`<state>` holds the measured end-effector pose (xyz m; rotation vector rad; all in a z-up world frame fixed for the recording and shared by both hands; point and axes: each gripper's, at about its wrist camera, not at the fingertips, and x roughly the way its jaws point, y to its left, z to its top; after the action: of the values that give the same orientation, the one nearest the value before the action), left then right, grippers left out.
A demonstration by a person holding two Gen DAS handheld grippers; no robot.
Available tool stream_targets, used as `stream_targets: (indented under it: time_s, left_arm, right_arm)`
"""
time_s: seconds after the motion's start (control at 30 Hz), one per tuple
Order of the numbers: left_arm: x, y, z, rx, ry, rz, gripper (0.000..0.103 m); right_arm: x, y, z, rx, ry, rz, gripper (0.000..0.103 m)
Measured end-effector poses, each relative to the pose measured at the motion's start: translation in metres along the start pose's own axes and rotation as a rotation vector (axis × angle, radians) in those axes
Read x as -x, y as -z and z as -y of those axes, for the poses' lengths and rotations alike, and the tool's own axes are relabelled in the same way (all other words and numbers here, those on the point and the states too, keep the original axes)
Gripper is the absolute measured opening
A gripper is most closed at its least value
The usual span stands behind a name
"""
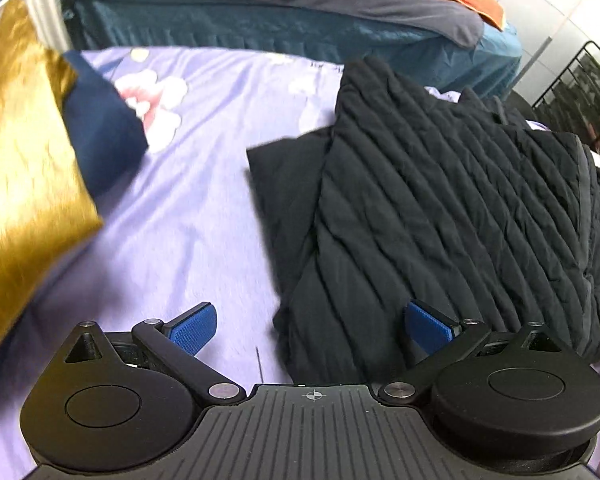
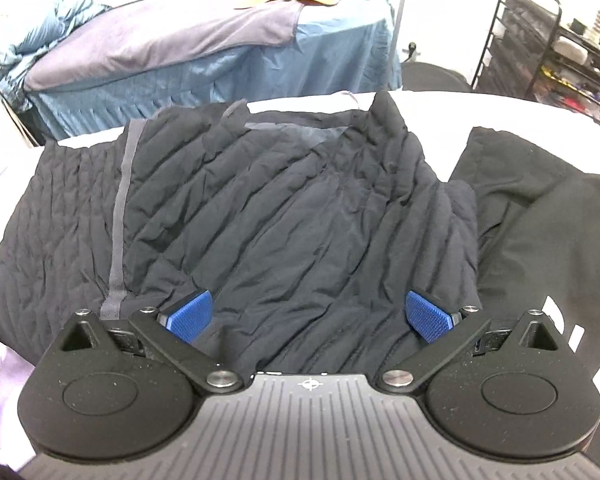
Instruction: Fold large clothes
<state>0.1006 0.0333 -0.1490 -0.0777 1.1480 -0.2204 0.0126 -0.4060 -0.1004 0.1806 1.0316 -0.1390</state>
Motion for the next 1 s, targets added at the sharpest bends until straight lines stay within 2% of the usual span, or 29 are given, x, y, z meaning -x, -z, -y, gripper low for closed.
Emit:
stream_targets:
  time_s: [0.23,0.37,0.43,0.57,0.73,0.87,0.93,1.0]
  left_arm:
    - [0.005,0.008,0.005,0.004,0.044,0.011,0.103]
    - [0.009,-0.003,0.002,0.023,0.075,0.038,0.103]
    - [0.009,-0.012,0.0,0.035,0.086,0.043,0.103]
    - [-0.011,-0.028,0.001,0.037,0.136,-0.027,0.103]
    - [-0.049,-0.033,0.002,0.067,0.177,-0.122,0.103]
    - [-0.068,-0.041,-0.001,0.103,0.218,-0.148,0.103]
    - [-0.076,-0.047,0.001,0.091,0.23,-0.165,0.103]
    - [-0.083,-0.052,0.001,0.094,0.239,-0.185,0.103]
  right_arm:
    - [0.008,0.004,0.011,-0.039,0.017,0.03,0.102]
    - [0.012,0.002,0.029,-0.128,-0.013,0.052,0.102]
    - [0.012,-0.001,0.038,-0.161,0.009,0.062,0.102]
    - [0.01,-0.01,0.06,-0.201,0.046,0.085,0.102]
    - [-0.031,-0.015,0.09,-0.282,-0.06,-0.086,0.102]
    - [-0.048,-0.012,0.107,-0.368,-0.147,-0.092,0.103]
    - [-0.055,-0.013,0.112,-0.359,-0.191,-0.107,0.103]
    - [-0.063,-0.017,0.115,-0.314,-0.198,-0.113,0.103]
